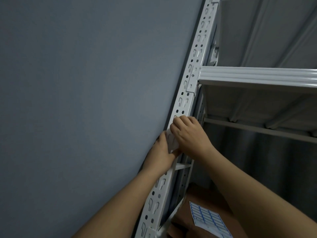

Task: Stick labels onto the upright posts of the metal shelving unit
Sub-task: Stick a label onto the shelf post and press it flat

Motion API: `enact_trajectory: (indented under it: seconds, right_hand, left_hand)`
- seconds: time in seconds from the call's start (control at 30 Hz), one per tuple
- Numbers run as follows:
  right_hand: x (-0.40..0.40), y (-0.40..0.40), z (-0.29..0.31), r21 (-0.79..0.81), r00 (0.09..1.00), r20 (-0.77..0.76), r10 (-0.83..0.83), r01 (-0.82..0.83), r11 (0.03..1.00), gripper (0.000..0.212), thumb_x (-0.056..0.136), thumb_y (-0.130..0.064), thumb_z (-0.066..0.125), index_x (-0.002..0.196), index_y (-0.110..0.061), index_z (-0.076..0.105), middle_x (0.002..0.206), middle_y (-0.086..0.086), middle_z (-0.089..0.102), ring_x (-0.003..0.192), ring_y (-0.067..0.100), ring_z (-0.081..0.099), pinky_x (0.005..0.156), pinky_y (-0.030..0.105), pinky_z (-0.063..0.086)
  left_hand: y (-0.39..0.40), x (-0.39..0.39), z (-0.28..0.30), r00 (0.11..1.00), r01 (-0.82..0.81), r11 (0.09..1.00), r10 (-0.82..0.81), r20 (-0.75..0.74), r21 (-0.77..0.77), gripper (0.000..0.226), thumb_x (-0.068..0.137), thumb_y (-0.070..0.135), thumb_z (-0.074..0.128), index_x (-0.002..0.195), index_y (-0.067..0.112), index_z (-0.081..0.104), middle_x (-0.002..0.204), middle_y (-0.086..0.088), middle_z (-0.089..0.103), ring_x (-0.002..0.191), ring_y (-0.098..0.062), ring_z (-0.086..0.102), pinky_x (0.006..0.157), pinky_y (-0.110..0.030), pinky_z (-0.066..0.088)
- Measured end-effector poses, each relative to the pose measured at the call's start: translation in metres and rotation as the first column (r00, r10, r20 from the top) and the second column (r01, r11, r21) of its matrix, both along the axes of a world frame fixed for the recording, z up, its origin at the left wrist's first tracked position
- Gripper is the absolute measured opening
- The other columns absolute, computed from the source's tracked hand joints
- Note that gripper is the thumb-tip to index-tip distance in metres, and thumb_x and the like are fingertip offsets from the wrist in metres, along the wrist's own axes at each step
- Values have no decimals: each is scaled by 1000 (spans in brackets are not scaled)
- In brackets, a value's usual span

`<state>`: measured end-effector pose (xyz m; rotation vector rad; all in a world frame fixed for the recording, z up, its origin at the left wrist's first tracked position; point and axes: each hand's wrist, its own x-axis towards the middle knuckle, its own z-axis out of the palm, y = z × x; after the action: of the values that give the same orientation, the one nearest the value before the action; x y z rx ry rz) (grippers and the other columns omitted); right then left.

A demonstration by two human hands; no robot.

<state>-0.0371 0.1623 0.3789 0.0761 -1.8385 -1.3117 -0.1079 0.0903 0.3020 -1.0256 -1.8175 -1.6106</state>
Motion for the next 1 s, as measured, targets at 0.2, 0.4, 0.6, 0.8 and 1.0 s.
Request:
enact_trajectory:
  seconds: [0.2, 0.4, 0.6, 0.8, 1.0]
  right_hand:
    - [7, -1, -1, -47, 999, 49, -3, 6, 999, 34, 76, -26, 59, 105, -9, 64, 106, 8, 59, 100, 25, 55, 88, 36, 46]
    - [8, 1, -2, -132, 999, 44, 20, -14, 991, 36, 72, -24, 68, 104, -8, 62, 111, 9, 58, 109, 28, 53, 93, 37, 43]
    - [3, 11, -6, -144, 986, -16, 168, -169, 975, 33, 50, -18, 82, 78, -15, 65, 85, 4, 61, 85, 24, 61, 72, 34, 51]
    - [2, 19, -8, -224, 960, -31, 279, -279, 934, 35, 51, -13, 84, 80, -15, 64, 85, 3, 60, 85, 25, 59, 68, 34, 50]
    - [10, 28, -18, -316, 931, -47, 362, -358, 879, 26, 64, -8, 81, 84, -13, 65, 88, 4, 61, 83, 26, 58, 66, 35, 53]
  left_hand:
    - [-2, 1, -1, 1000, 25, 1000, -25, -1, 17, 67, 85, 37, 66, 139, 23, 29, 130, -7, 53, 112, -24, 56, 89, -37, 51]
    - [-3, 4, -1, 999, 42, 998, -42, 0, 35, 57, 85, 36, 66, 131, 23, 35, 121, -5, 56, 102, -21, 59, 73, -27, 48]
    - [-5, 5, -1, 999, 42, 999, -42, -9, 24, 57, 86, 35, 66, 132, 23, 34, 125, -3, 54, 106, -20, 57, 79, -29, 48]
    - [-6, 7, -1, 1000, 29, 999, -29, -8, 17, 53, 85, 36, 66, 127, 23, 36, 118, -4, 56, 91, -15, 55, 57, -17, 41]
    - [-4, 5, -2, 999, 42, 998, -41, -25, 44, 61, 83, 39, 67, 134, 26, 35, 135, 0, 52, 113, -19, 56, 87, -32, 51]
